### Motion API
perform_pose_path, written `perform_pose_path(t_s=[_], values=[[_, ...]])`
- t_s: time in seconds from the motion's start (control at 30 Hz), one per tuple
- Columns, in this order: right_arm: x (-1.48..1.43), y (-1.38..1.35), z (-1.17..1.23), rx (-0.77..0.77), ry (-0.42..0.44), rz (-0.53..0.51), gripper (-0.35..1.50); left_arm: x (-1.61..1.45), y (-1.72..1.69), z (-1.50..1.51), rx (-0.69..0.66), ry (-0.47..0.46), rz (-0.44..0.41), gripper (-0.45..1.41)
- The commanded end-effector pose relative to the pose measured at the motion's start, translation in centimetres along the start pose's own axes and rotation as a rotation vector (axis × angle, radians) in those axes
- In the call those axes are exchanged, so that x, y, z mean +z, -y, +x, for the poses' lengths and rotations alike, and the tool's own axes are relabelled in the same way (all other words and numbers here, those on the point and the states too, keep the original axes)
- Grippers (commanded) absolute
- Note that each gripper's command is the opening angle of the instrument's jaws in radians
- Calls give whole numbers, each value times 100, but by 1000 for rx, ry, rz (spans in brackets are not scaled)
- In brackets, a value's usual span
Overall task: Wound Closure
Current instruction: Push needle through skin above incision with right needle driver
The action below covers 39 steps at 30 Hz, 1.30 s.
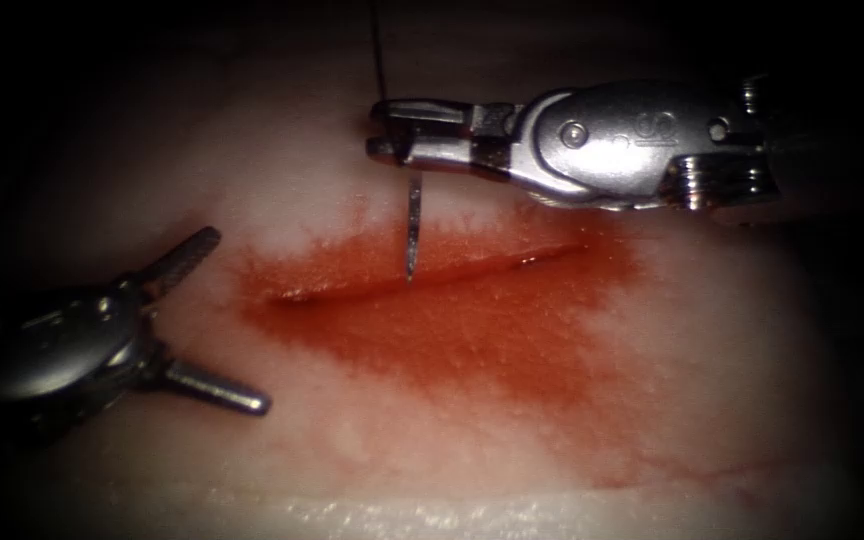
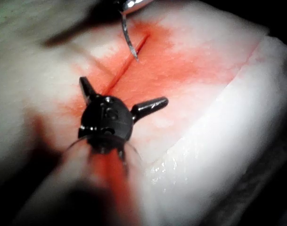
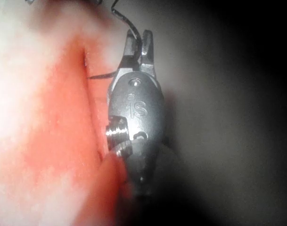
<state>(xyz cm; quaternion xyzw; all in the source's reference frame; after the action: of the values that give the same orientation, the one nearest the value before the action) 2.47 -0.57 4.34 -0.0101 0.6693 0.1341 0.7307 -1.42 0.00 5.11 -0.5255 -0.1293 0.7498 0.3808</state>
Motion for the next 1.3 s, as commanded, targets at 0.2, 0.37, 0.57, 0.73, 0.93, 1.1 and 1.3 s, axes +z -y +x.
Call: perform_pose_path(t_s=[0.2, 0.37, 0.57, 0.73, 0.93, 1.1, 1.3], values=[[40, 7, -19, -113, -20, 5, -35, 21, 11, -31, 68, 43, 21, -23], [45, 7, -25, -191, -1, 12, -35, 38, 20, -50, 95, 86, 51, -27], [52, 4, -29, -243, -24, 17, -35, 67, 23, -70, 116, 163, 102, -27], [64, 7, -35, -278, -59, 42, -35, 91, 16, -80, 121, 229, 90, -25], [66, 6, -41, -314, -64, 52, -35, 92, 4, -105, 150, 286, 48, -22], [71, 8, -49, -332, -68, 59, -35, 76, 3, -112, 132, 292, 35, -22], [71, 10, -58, -343, -67, 73, -35, 78, 3, -111, 130, 292, 35, -22]])
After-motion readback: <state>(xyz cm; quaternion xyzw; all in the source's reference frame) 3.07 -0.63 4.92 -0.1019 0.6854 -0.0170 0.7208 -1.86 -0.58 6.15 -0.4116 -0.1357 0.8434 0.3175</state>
